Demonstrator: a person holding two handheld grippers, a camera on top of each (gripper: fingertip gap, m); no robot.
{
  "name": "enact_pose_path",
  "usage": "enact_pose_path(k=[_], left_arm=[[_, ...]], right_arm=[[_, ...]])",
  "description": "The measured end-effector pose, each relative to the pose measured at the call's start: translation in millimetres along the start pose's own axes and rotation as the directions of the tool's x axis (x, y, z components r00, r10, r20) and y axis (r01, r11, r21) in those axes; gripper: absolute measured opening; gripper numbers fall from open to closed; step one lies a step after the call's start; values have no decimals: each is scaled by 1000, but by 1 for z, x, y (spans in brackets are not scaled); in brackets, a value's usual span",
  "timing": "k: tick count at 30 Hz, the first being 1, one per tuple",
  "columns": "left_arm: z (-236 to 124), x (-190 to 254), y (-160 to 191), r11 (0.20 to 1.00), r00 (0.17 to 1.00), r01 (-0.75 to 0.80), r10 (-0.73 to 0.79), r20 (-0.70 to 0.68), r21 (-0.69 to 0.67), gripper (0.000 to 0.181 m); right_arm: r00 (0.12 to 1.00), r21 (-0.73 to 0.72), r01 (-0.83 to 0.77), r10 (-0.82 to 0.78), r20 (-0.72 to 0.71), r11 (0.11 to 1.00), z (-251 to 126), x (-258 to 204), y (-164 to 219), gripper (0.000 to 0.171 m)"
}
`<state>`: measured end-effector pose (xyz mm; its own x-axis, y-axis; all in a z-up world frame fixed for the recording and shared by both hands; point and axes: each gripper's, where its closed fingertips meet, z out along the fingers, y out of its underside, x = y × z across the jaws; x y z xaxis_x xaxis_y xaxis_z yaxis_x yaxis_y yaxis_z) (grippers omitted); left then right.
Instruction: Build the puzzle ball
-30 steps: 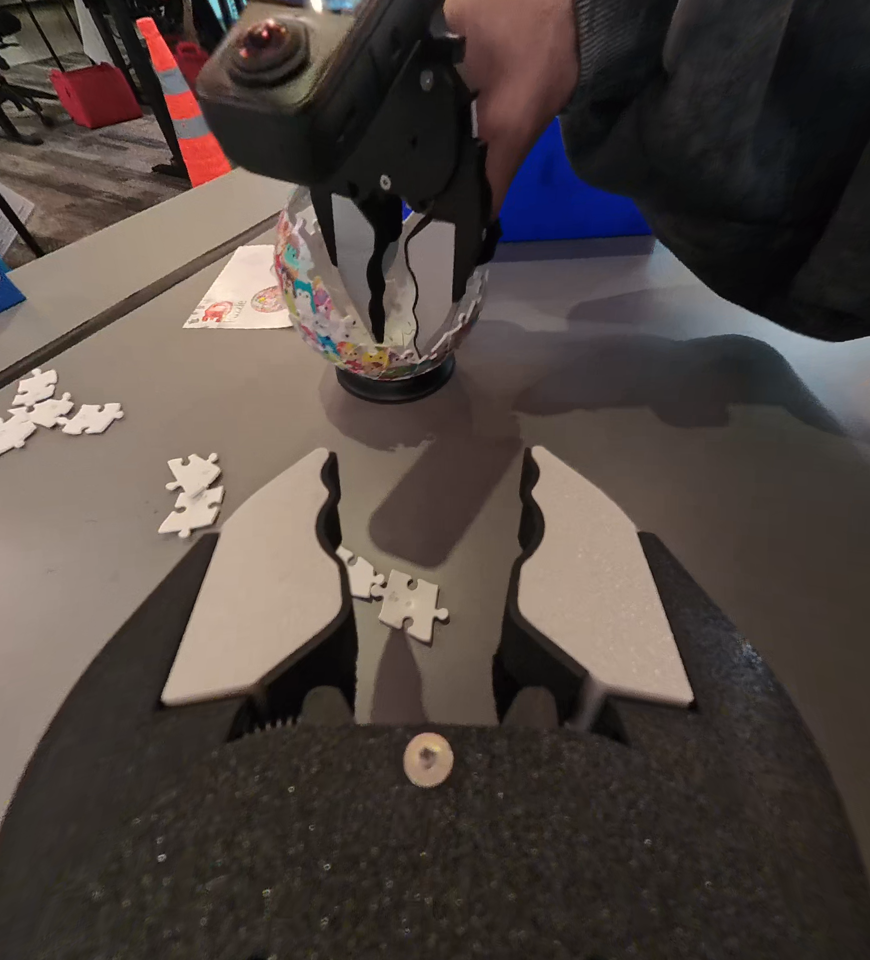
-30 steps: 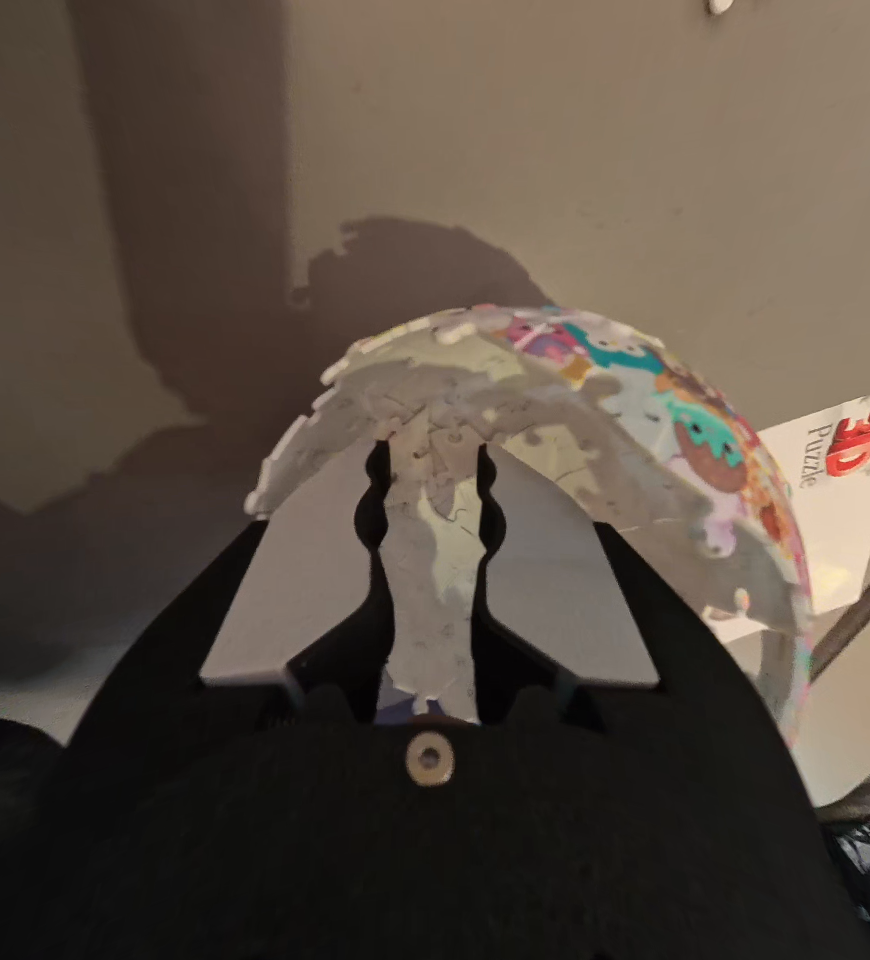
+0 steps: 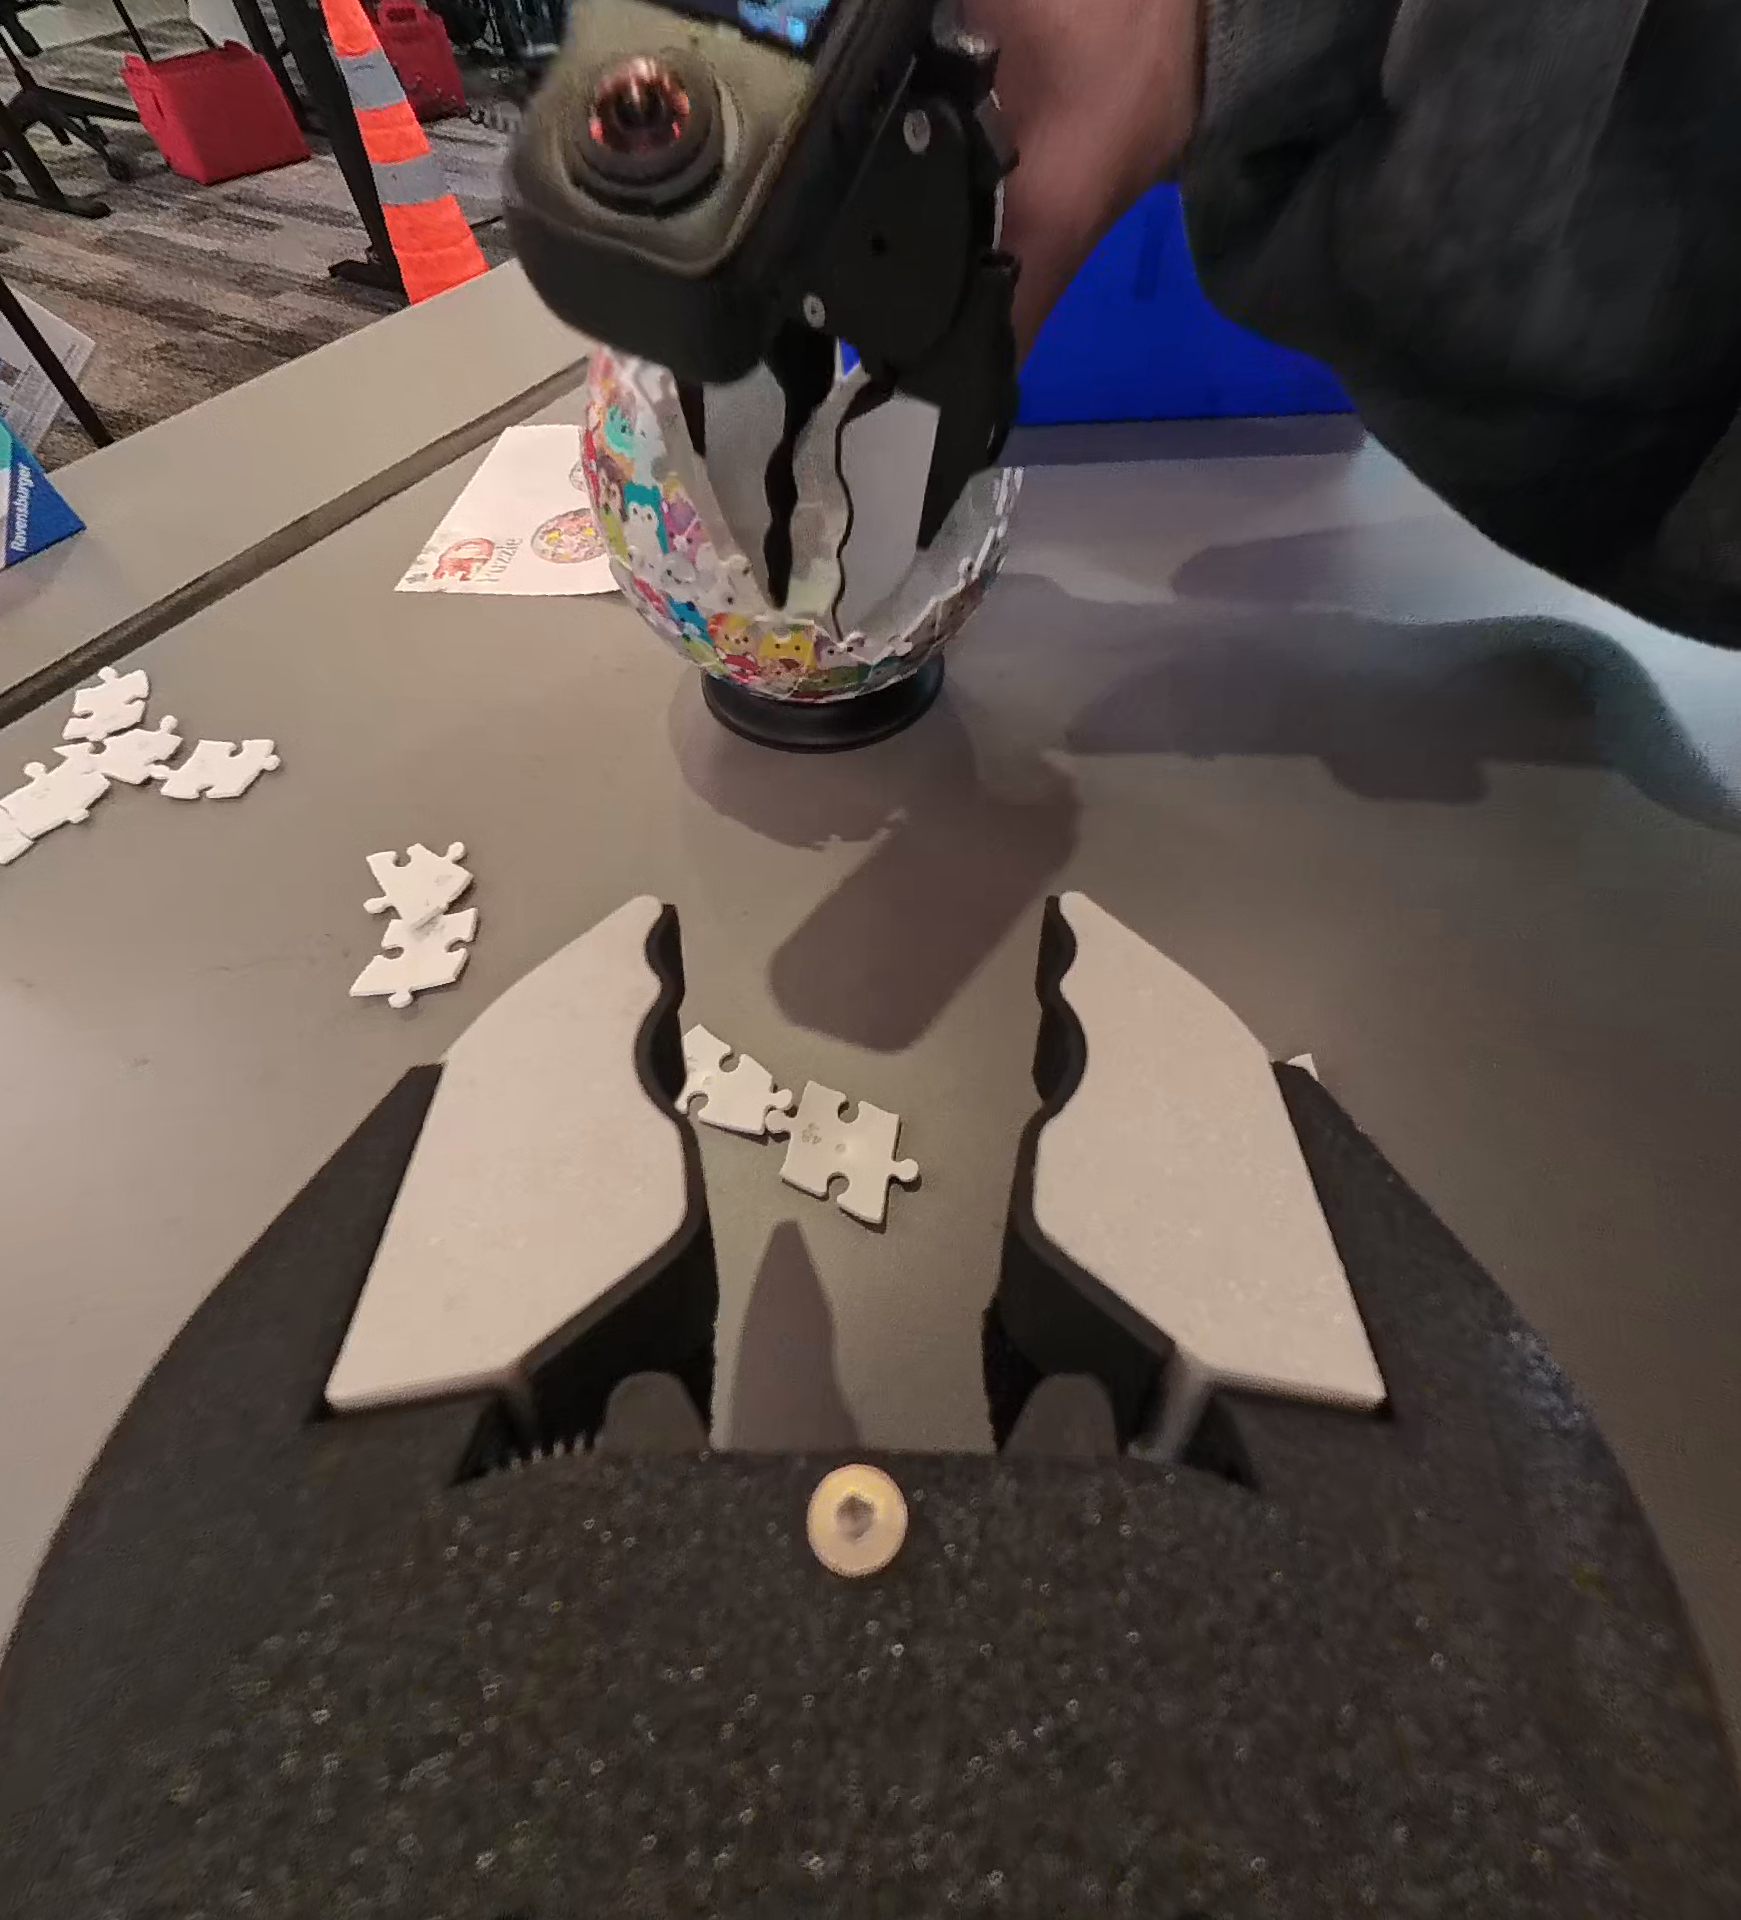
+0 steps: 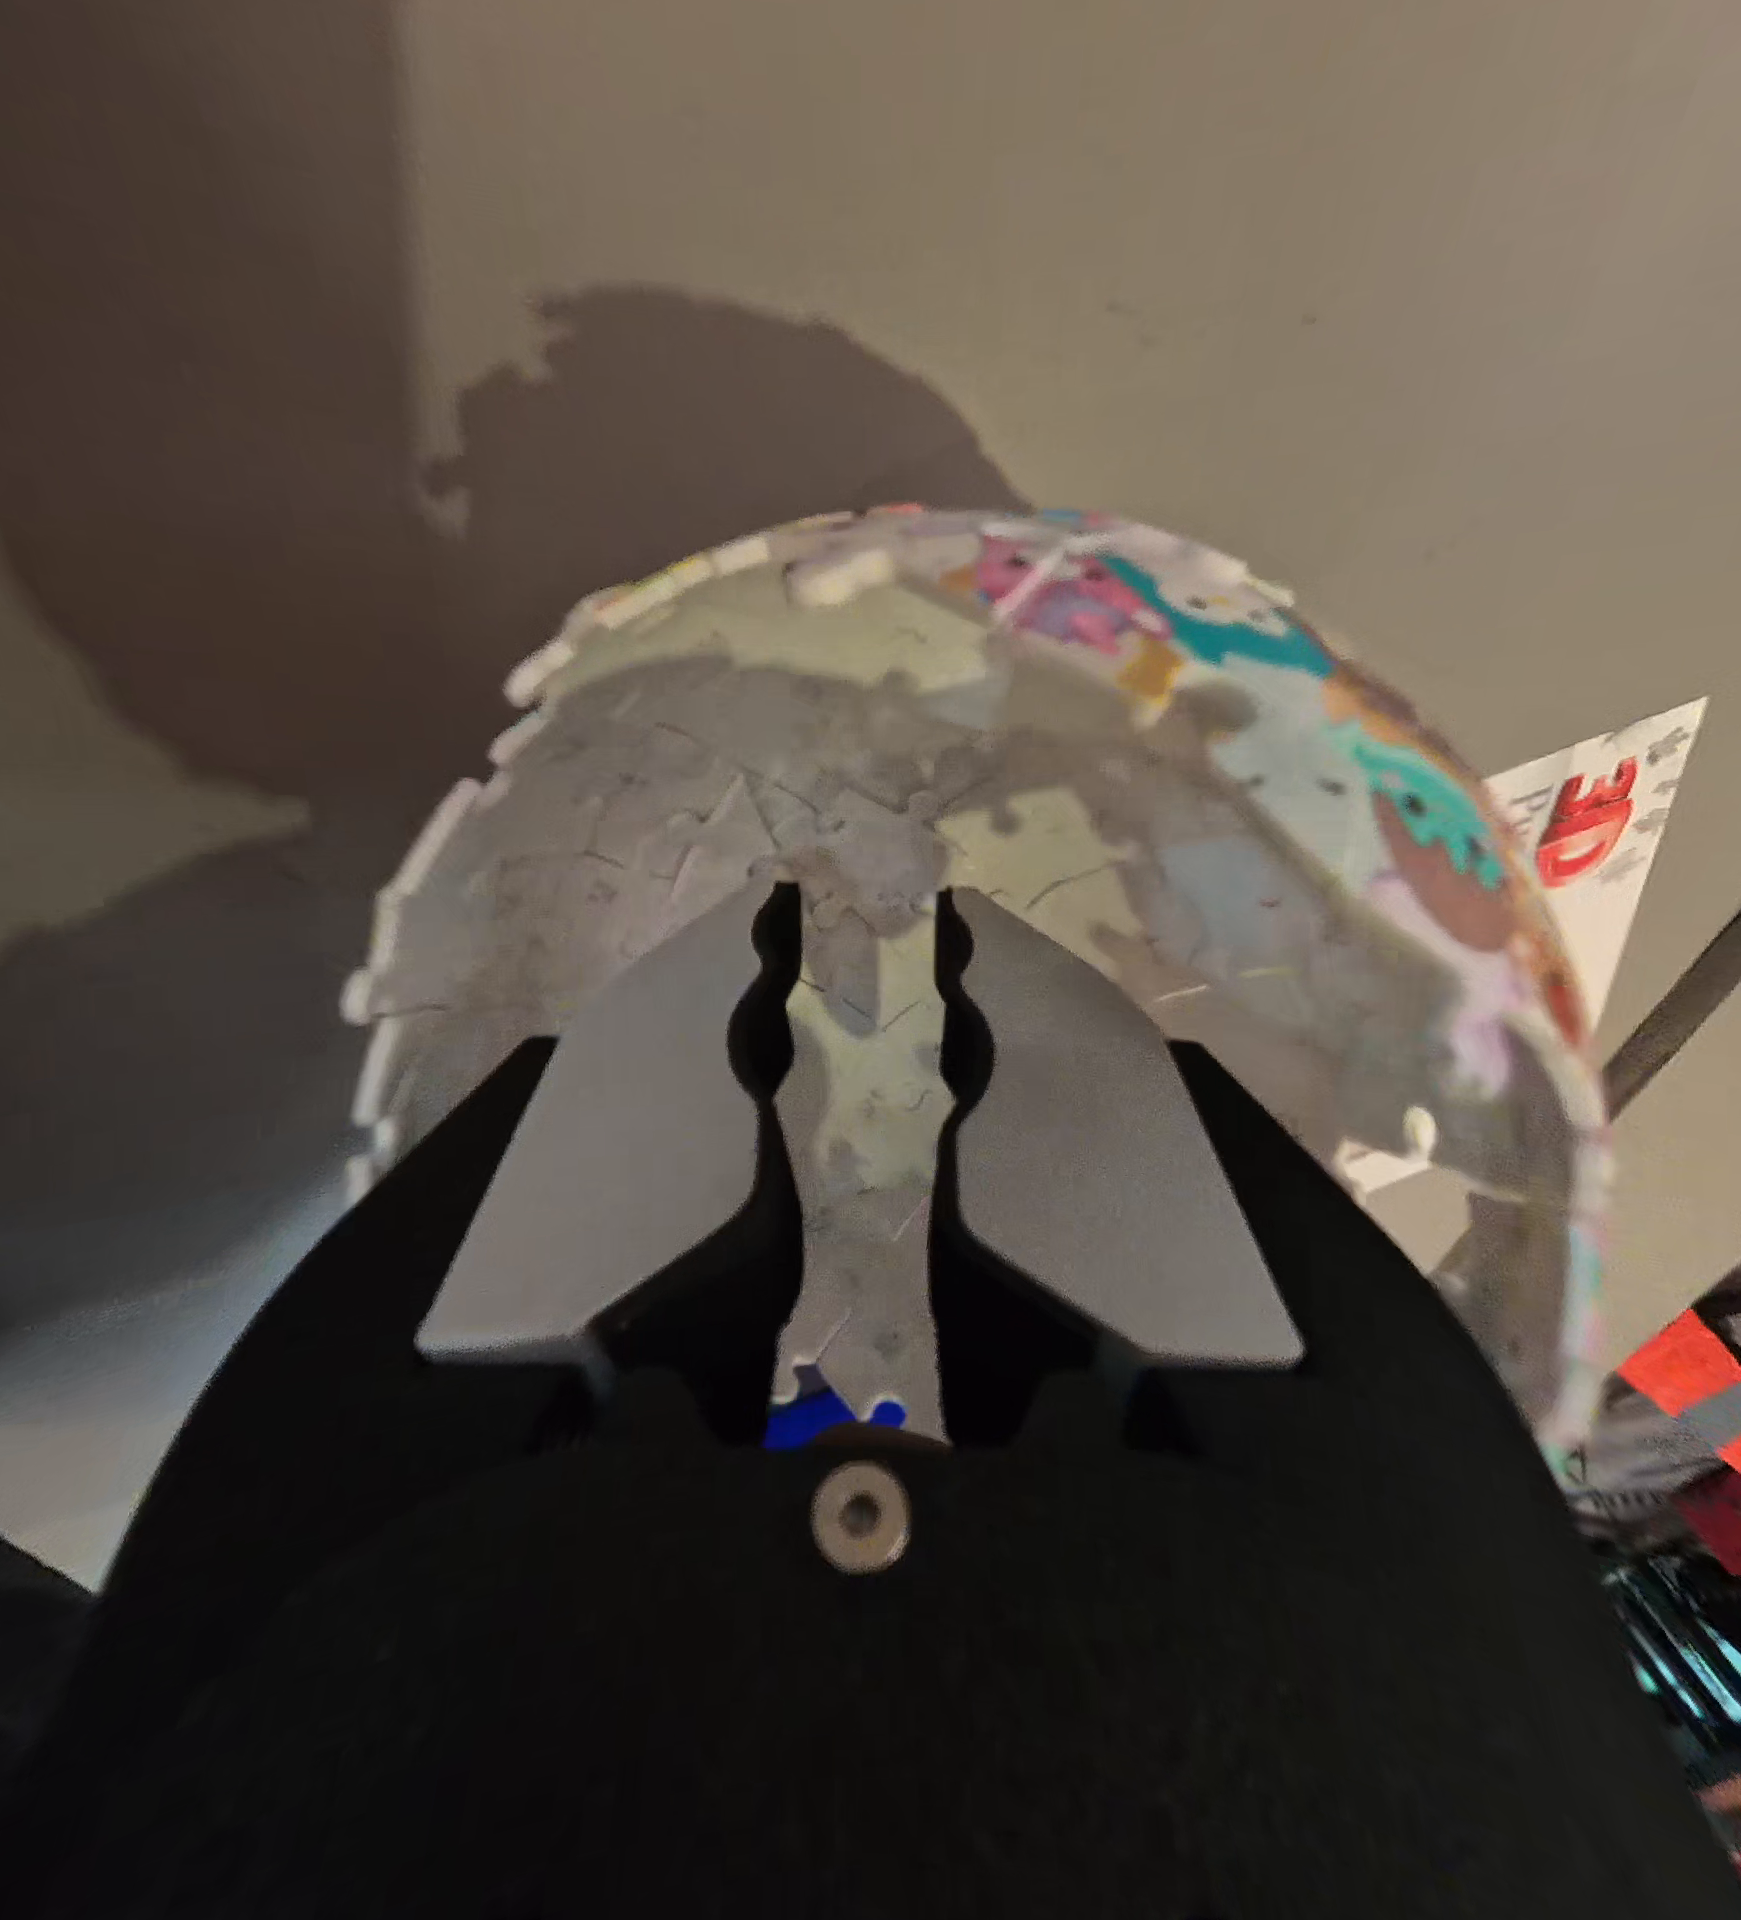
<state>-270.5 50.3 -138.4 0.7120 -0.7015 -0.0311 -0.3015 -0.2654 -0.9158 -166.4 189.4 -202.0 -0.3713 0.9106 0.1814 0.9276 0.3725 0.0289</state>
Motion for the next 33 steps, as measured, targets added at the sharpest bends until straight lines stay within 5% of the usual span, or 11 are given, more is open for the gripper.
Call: enact_pose_path(k=[11, 24, 29, 33], left_arm=[[0, 2, -1, 1000, 1000, -25, 25, 5, 0, 64], [1, 4, 0, 999, 999, -42, 42, 4, -9, 63], [-7, -12, -2, 1000, 998, 9, -9, 64, -1, 62], [-40, -37, -12, 993, 975, 97, -110, 192, 74, 54]], right_arm=[[984, 14, 180, -180, 11, 984, 4, -1, -12, 35], [968, -23, 250, -250, -15, 968, 9, -1, 1, 1], [986, 129, 65, -44, -160, 989, -52, 11, -2, 2], [883, 438, -110, 290, -369, 892, -133, 6, -9, 3]])
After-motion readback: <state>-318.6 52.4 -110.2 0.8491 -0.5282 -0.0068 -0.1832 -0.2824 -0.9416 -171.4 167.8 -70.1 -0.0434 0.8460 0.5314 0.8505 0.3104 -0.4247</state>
